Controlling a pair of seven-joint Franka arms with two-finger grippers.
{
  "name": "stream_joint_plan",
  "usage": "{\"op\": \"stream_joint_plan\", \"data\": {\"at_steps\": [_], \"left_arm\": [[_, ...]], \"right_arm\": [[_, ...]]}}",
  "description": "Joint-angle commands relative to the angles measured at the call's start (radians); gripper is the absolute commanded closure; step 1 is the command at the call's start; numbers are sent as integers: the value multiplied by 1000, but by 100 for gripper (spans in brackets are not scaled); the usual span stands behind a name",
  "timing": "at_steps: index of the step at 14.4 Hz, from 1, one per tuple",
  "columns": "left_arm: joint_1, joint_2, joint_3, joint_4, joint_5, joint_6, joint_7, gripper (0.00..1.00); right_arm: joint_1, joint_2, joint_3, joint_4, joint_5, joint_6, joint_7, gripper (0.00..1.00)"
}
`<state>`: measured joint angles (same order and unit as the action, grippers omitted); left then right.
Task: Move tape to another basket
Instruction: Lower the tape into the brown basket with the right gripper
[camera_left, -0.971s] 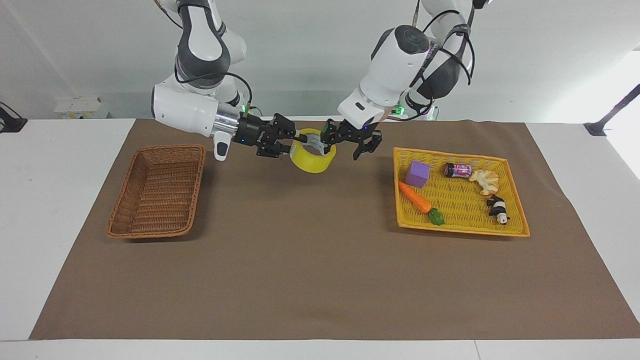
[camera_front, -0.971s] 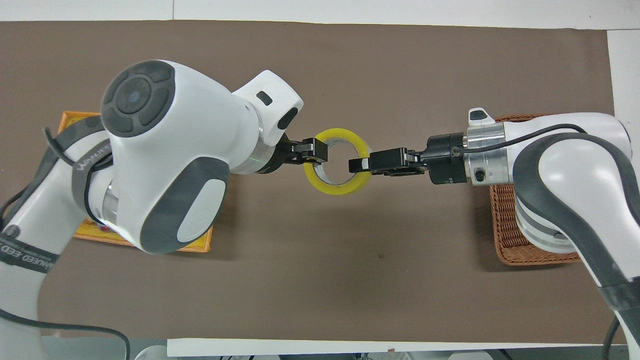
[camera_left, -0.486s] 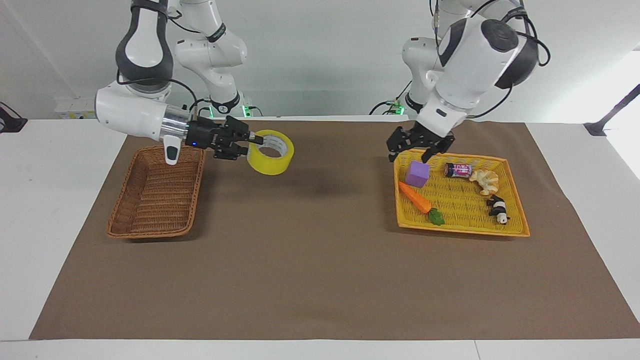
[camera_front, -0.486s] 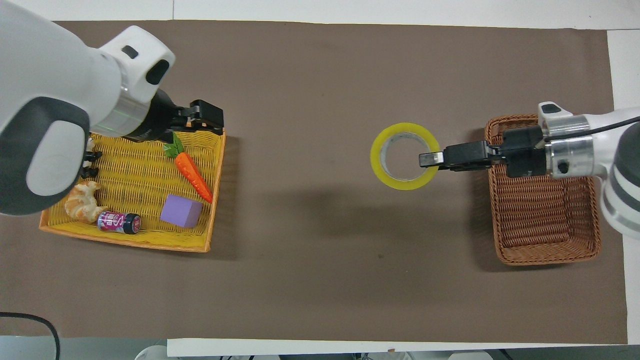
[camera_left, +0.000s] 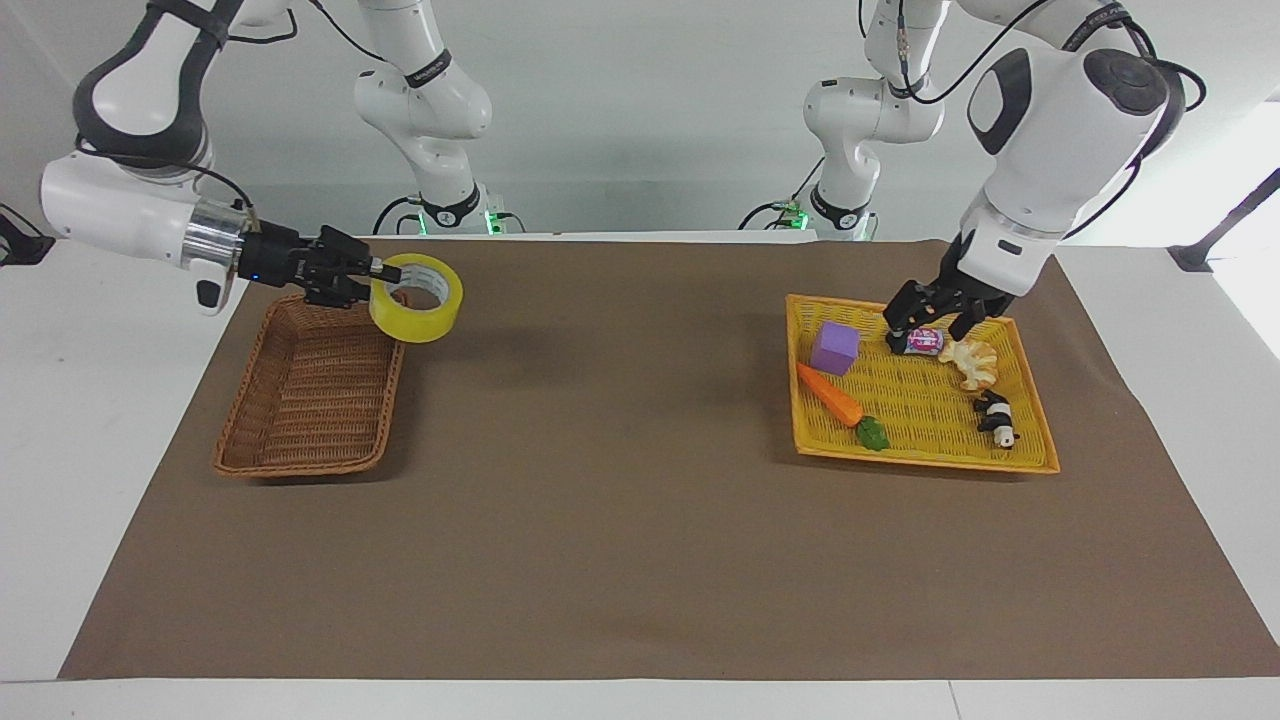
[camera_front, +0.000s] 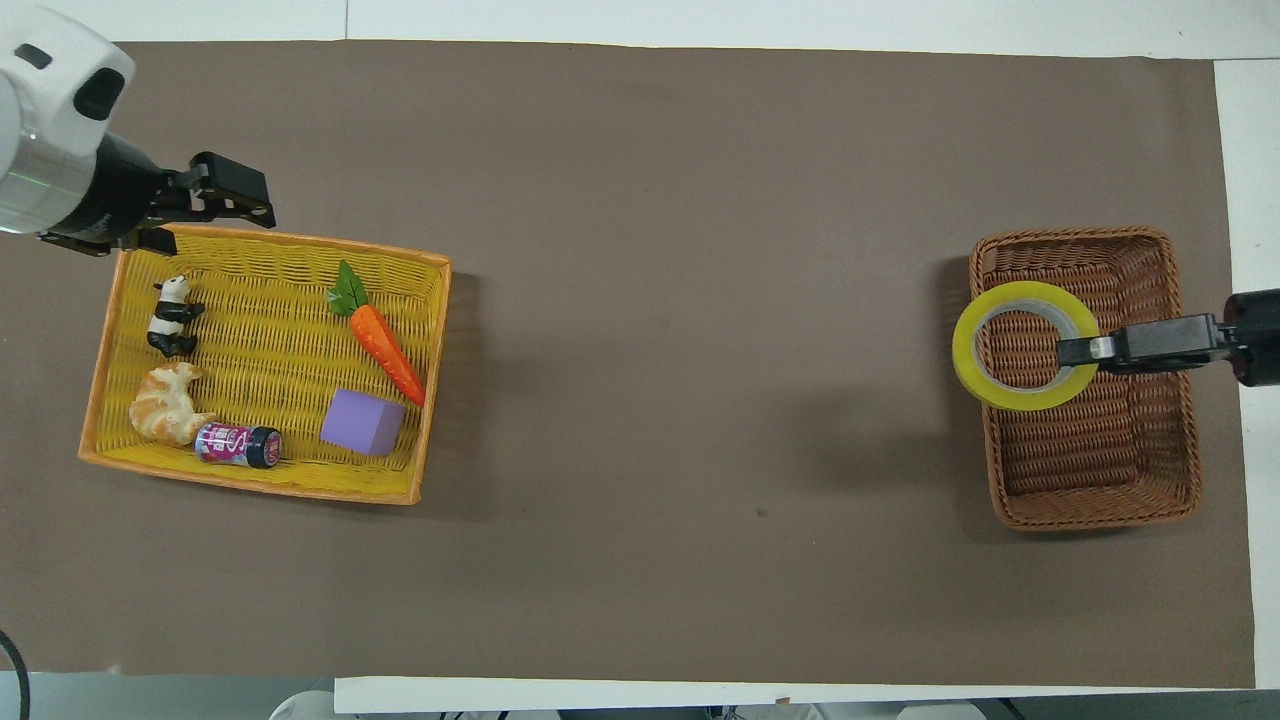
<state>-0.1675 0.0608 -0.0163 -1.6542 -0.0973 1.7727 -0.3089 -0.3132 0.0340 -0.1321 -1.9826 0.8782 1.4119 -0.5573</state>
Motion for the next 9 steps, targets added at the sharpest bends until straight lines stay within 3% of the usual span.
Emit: {"op": "stream_joint_plan", "data": {"at_steps": [1, 4, 9], "left_arm": [[89, -18, -10, -19, 11, -1, 86, 1], [144, -21, -10, -25, 11, -1, 94, 1], [181, -16, -10, -24, 13, 13, 97, 1]], "right_arm": [[-52, 121, 14, 108, -44, -48, -59, 100], [-96, 252, 14, 201, -77, -80, -146, 100], [-135, 294, 14, 211, -183, -74, -240, 100]]}}
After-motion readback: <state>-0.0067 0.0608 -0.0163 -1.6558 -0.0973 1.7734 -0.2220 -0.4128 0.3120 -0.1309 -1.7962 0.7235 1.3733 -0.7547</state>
